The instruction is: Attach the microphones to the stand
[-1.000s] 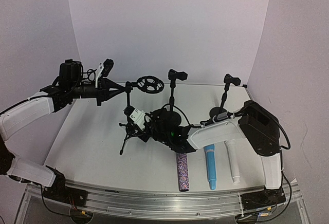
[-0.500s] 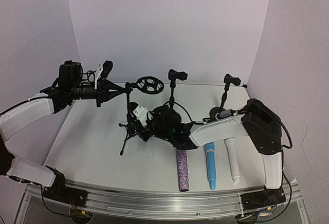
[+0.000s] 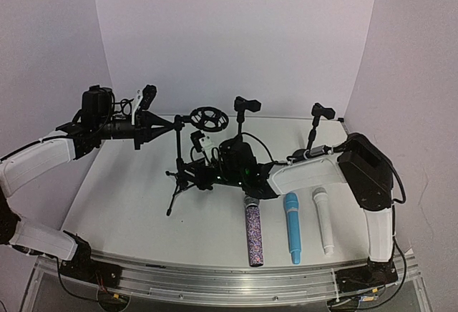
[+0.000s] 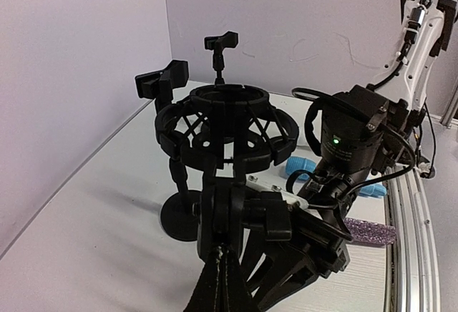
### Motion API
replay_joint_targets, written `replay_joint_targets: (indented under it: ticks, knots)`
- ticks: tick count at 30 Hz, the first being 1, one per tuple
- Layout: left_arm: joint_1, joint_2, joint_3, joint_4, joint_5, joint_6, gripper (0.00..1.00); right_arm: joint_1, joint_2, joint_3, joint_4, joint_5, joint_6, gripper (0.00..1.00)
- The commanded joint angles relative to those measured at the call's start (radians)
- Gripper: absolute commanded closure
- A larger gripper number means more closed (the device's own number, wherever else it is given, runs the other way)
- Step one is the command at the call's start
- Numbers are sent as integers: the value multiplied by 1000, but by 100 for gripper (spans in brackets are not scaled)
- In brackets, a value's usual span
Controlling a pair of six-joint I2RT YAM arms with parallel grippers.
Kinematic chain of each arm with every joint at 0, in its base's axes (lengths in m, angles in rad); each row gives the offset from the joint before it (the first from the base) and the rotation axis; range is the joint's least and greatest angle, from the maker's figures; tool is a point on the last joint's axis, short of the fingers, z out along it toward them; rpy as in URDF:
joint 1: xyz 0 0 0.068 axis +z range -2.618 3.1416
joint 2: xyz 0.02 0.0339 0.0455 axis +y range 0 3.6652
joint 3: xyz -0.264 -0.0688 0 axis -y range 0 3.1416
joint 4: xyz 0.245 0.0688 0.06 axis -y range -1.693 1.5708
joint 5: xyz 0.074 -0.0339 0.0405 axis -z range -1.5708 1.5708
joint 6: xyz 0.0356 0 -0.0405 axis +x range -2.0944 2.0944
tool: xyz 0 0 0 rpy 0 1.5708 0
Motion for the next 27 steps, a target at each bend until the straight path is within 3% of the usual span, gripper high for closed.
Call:
replay_joint_targets:
  ticks: [1,18,27]
  knots:
    - [-12,-5,-21,4,9,-20,100,7,1,37,-46,-185,210,99]
    - [4,14,-14,54,8,-36,100,-48,14,95,-30,-218,689,100]
    - [15,24,-6,66,20,-36,100,-67,70,123,67,-202,1004,100]
